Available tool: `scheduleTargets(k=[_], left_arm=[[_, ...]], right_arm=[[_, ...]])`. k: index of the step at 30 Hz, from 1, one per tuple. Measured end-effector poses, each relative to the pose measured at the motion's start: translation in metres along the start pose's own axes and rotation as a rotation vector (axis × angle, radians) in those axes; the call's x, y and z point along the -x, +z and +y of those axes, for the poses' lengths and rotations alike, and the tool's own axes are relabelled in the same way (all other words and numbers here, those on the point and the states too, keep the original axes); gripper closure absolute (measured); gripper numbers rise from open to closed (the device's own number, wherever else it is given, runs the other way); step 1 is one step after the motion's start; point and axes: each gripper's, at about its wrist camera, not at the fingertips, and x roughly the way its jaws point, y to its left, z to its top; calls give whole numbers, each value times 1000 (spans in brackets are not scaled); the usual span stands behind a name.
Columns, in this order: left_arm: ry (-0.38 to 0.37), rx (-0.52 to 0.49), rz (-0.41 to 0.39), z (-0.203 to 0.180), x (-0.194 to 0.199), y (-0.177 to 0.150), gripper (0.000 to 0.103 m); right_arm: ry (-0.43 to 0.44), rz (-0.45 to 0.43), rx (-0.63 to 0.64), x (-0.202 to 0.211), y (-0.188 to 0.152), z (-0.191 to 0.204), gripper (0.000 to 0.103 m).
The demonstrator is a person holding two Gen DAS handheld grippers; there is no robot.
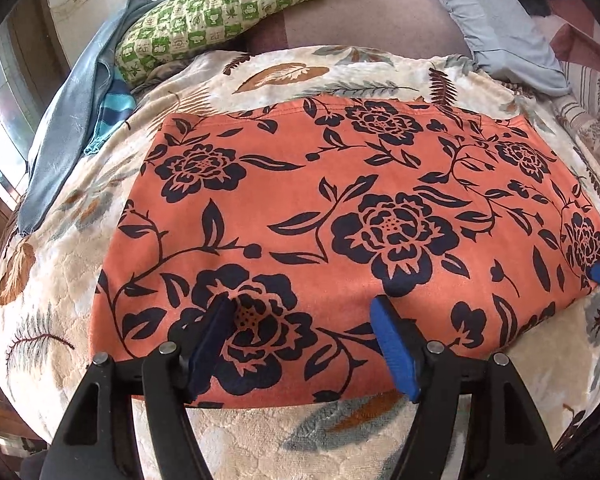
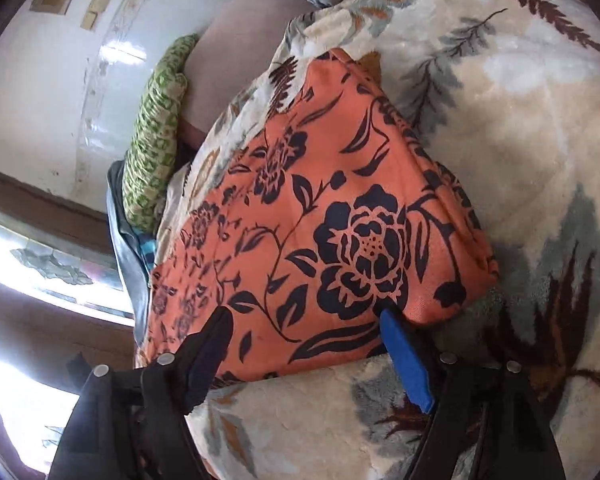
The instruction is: Fold small clothes
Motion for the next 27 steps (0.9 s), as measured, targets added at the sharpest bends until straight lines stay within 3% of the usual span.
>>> scheduleTargets(k=[2, 4, 6, 7, 8, 9, 11, 14, 17, 18, 20, 23, 27], left_arm=[[0, -8, 0, 0, 0, 0, 31], [-1, -7, -1, 0, 0, -1, 31], [-5, -4, 2, 1, 0, -1, 31], [-11, -3, 7, 1, 1, 0, 31], [-17, -3, 5, 2, 4, 0, 31], [-24, 0, -9, 4, 8, -1, 31], [-23, 6, -45, 7, 17, -1, 30], [-16, 5, -71, 9, 20, -2, 30], [-12, -13, 40, 9, -7, -6, 28], [-18, -6, 21, 10, -5, -6, 28], [-52, 26, -5, 16, 8, -3, 28], [-85, 76, -107, 35, 35, 0, 28], [-87, 241, -98, 86, 42, -6, 28]], right_arm=[[14, -77, 83, 15, -1, 18, 24], [35, -85, 132, 12, -1, 25, 22], [-91, 40, 82, -19, -1, 5, 17], [-82, 63, 49, -28, -2, -7, 17], [-51, 3, 21, -19, -1, -7, 18], [-28, -3, 2, -12, 2, -2, 17], [10, -56, 63, 2, 2, 8, 17], [-63, -97, 57, 10, 0, 3, 17], [-51, -136, -18, 28, 1, -15, 17], [-54, -164, -29, 36, 2, -19, 17], [-87, -206, -56, 51, 5, -27, 17], [-136, -207, -156, 58, 7, -49, 17], [-52, -156, -228, 52, 9, -62, 17]])
